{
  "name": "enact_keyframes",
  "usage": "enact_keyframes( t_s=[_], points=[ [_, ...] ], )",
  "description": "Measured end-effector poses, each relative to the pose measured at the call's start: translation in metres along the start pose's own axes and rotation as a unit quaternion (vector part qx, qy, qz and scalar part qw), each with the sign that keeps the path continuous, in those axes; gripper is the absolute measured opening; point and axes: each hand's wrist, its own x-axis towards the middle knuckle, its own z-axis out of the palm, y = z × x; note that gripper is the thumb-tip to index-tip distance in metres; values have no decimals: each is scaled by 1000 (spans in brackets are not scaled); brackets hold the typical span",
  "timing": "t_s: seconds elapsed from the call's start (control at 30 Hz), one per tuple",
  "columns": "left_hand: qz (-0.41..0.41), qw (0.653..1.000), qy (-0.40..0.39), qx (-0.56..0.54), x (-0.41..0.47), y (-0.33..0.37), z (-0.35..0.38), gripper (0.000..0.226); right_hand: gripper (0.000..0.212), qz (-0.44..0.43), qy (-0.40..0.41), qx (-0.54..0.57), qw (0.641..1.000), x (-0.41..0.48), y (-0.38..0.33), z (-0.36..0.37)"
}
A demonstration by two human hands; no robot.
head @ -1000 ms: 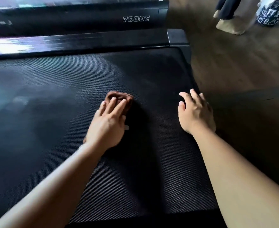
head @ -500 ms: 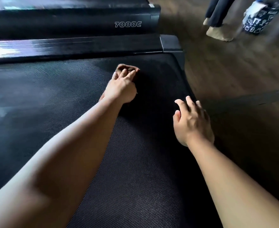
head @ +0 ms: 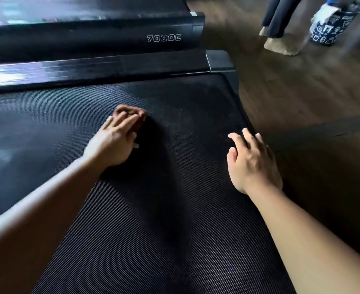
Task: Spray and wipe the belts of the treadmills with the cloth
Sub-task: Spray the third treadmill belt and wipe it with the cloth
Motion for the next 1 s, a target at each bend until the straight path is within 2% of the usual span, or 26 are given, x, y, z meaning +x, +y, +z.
enact_keyframes(
  t_s=[0.1, 0.3, 0.37, 0.5, 0.63, 0.73, 0.83, 0.9, 1.0],
  points=[
    [-103, 995, 5, 0, 47, -20, -9, 55, 46, -3, 5, 0, 1000, 0, -1, 1],
    [-155, 987, -2, -37, 122, 24, -5, 65, 45, -1, 14, -5, 1000, 0, -1, 2],
    [-130, 990, -8, -55, 137, 47, -1, 65, 46, 0, 7, -5, 1000, -1, -1, 2],
    [-7, 995, -60, -78, 139, 99, 15, 73, 47, 6, -6, 1, 1000, 0, -1, -1],
    [110, 992, -45, -53, 96, 142, 30, 60, 49, 4, -24, 13, 1000, 1, -2, -5],
    [132, 990, -13, -44, 62, 120, 26, 53, 48, 4, -22, 17, 1000, 0, -2, -6],
    [129, 991, 10, -31, 48, 65, 15, 53, 47, 2, -17, 12, 1000, 0, -2, -4],
    [82, 996, 28, -11, 53, 20, 10, 54, 47, 1, -14, 10, 1000, 0, -2, -4],
    [-43, 999, 29, -7, 77, -20, -2, 52, 48, 1, -14, 3, 1000, 0, -3, -3]
  ],
)
